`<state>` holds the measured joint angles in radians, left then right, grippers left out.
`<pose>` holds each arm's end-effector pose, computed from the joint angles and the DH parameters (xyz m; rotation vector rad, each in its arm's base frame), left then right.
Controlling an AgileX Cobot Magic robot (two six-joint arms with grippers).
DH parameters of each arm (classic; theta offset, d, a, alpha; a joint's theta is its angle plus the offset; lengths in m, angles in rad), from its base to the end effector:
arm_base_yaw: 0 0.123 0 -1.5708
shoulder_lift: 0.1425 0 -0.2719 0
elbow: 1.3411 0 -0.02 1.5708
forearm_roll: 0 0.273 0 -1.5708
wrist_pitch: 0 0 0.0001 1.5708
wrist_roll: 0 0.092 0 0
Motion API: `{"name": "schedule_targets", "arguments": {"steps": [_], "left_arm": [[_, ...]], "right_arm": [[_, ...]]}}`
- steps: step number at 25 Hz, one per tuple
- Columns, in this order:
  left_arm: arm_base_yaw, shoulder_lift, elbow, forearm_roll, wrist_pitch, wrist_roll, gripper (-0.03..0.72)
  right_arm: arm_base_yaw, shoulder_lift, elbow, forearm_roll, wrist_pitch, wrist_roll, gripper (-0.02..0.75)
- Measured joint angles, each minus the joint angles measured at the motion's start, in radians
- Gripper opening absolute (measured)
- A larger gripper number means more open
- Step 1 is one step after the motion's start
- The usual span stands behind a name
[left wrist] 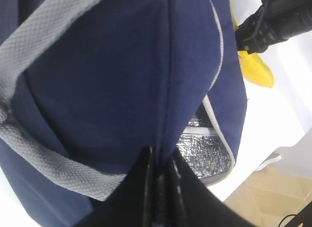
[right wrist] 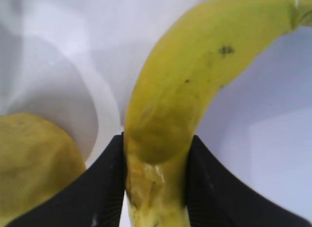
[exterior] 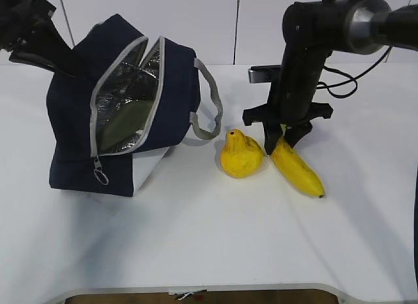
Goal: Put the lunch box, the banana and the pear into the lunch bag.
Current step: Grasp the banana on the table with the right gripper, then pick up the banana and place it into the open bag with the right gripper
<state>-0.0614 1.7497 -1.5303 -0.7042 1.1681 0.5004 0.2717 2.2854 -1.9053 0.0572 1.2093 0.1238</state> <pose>0.3822 -0.0784 0.2961 0.4770 2.5742 -0.8322 0.4600 0.1333 0.1497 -0.1995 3.0768 0.1027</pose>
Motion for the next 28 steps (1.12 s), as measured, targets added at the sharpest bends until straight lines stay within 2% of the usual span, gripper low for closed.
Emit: {"name": "schedule_targets", "arguments": {"steps": [3, 15, 22, 28], "left_arm": [[0.0, 0.0, 0.0, 0.0, 0.0, 0.0, 0.015], [0.0, 0.0, 0.0, 0.0, 0.0, 0.0, 0.015], [0.0, 0.0, 0.0, -0.009, 0.002, 0.0, 0.015], [0.0, 0.0, 0.0, -0.09, 0.019, 0.0, 0.015]], "right_arm": [[0.0, -0.004, -0.029, 0.02, 0.007, -0.003, 0.277], [0.0, -0.191, -0.131, 0.301, 0.018, -0.111, 0.276], [0.016, -0.234, -0.204, 0.58, 0.024, -0.191, 0.276], [0.081, -0.216, -0.204, 0.626, 0.031, -0.22, 0.276]]}}
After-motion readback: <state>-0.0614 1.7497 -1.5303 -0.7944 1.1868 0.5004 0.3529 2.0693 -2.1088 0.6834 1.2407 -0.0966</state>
